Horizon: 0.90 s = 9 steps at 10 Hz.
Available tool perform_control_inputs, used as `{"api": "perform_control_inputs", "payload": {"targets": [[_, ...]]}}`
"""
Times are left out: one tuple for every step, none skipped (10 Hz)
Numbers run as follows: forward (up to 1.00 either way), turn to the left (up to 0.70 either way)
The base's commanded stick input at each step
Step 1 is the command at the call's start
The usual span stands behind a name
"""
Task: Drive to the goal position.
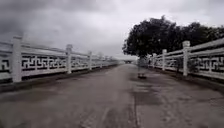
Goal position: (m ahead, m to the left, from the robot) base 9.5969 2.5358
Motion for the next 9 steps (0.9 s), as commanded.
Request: {"api": "perform_control_inputs", "payload": {"targets": [[0.69, -0.11], [0.69, -0.04], [0.69, 0.01], [0.69, 0.01], [0.69, 0.01], [0.69, 0.01], [0.69, 0.01], [0.69, 0.01], [0.69, 0.01]]}}
